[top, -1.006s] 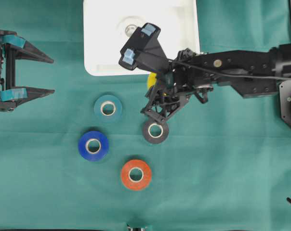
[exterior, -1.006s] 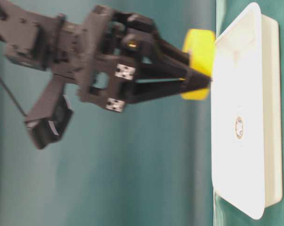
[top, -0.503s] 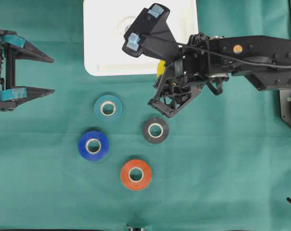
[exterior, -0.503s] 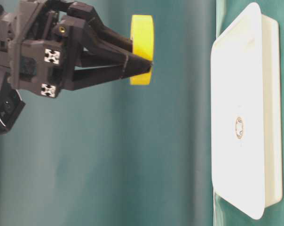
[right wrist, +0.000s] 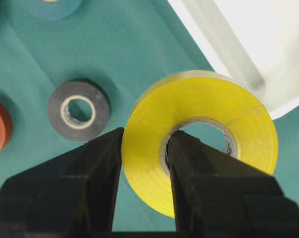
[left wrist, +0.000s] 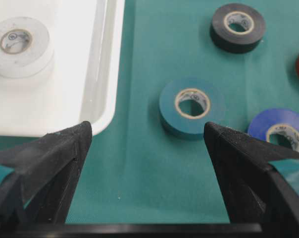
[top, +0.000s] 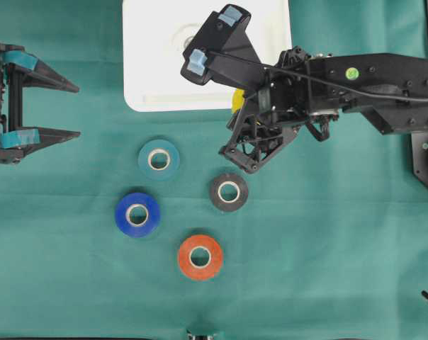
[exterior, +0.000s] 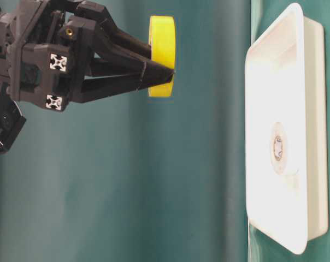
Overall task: Pick up the tape from a random location and place it into the white case.
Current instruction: 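Lift the yellow tape roll toward the white tray, then carry the yellow roll over the tray and lower it inside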
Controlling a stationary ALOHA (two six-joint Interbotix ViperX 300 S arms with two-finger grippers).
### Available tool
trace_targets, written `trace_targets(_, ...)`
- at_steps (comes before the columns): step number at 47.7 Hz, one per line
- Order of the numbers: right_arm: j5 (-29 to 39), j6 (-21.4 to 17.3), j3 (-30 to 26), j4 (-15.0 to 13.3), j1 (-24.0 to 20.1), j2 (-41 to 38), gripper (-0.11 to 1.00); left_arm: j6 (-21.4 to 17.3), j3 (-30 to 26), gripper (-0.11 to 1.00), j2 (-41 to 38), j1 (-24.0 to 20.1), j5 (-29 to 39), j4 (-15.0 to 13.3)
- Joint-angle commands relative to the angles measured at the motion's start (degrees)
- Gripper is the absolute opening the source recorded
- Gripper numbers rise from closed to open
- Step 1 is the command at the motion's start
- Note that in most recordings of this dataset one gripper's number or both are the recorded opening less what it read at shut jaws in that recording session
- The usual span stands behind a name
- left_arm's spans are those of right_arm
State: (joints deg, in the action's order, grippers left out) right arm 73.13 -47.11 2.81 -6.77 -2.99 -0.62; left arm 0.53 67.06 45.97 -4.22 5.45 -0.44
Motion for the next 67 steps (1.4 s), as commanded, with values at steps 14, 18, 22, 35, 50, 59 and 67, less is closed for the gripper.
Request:
trace_targets(14,-0.3,0.0,-1.7,-0.3,-0.2,1.9,0.28,0.1,-1.1,0.96,-0.2,-0.2,-0.3,0.0)
trace_targets(18,-0.3,0.0,-1.6,-0.3,-0.2,1.9,0.28,0.1,-1.1,0.96,-0.2,-0.2,-0.3,0.0)
trace_targets(22,-0.3,0.0,-1.6,-0.4,-0.2,1.9,0.28,0.1,-1.1,0.96,-0.2,-0.2,-0.3,0.0)
trace_targets(35,-0.3,-0.1,-1.2,-3.5,-0.1,1.9,0.28,0.1,-1.1,0.96,-0.2,-0.2,-0.3,0.0)
trace_targets(50,-2.1,3.5,-1.1,-5.7,3.6,1.9,0.28,0.2,-1.1,0.96,-0.2,-0.2,-0.3,-0.1)
trace_targets(59,-4.1,7.8,-1.1,-5.3,7.7,1.9,0.28,1.0,-1.1,0.96,-0.2,-0.2,-0.3,-0.1)
trace_targets(67,-4.2,11.2,-1.1,-5.0,11.9,1.9,0.28,1.1,-1.1,0.96,-0.2,-0.2,-0.3,-0.1)
